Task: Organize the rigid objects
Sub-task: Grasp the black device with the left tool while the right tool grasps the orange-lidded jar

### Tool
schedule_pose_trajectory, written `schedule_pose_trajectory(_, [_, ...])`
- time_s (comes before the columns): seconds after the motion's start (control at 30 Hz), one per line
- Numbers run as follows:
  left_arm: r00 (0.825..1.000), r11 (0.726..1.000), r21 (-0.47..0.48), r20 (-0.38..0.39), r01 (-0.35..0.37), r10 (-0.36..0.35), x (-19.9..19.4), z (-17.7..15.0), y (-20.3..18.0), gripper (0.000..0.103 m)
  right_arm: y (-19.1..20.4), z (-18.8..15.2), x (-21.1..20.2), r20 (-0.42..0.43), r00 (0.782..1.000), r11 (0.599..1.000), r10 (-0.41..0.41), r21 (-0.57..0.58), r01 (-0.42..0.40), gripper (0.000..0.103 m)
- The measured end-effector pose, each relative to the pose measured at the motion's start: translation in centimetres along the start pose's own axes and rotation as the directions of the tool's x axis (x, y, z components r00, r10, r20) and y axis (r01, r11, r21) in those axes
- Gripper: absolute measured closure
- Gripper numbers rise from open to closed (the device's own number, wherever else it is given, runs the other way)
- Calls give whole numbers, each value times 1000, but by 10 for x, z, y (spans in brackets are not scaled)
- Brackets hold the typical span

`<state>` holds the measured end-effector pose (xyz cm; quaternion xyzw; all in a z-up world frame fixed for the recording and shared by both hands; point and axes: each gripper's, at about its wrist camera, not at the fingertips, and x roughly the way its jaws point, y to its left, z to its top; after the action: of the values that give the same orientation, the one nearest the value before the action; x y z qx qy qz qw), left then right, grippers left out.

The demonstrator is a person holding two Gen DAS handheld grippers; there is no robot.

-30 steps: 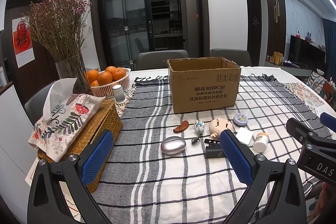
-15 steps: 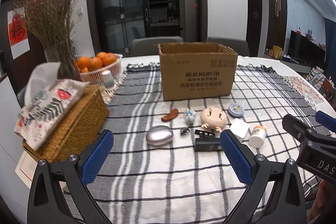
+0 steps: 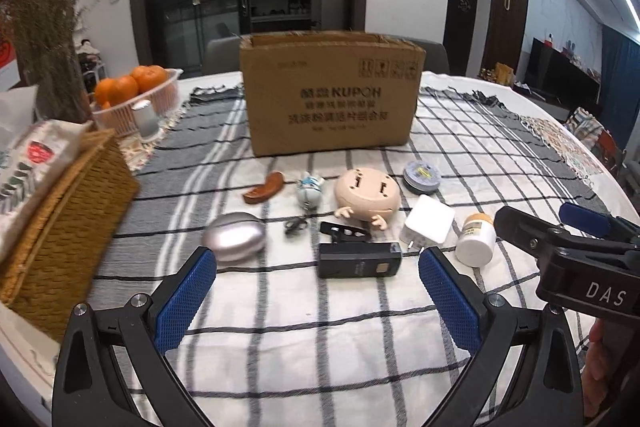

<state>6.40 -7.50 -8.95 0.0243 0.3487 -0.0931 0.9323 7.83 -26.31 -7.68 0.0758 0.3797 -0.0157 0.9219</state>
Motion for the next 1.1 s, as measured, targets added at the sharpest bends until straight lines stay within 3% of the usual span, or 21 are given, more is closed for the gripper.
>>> schedule_pose_trajectory(0.4, [995,999,0,-92,50,-50,52,-1,-16,0,-20,-2,51,-120,992,998,47,45,-42,2])
schedule_pose_trajectory(0.73, [989,999,14,-146,40,-37,83,-4,-20,2,-28,-8,82,-199,976,994,83,82,-68,9])
schedule_pose_trajectory(0.93, [986,999,31,-163,37,-31,93,-5,-21,8,-27,-8,92,-214,972,994,95,76,-80,17])
schedule_pose_trajectory(1.1, [984,998,30,-171,54,-48,97,-4,-22,25,-25,-9,93,-209,972,994,103,68,-90,23])
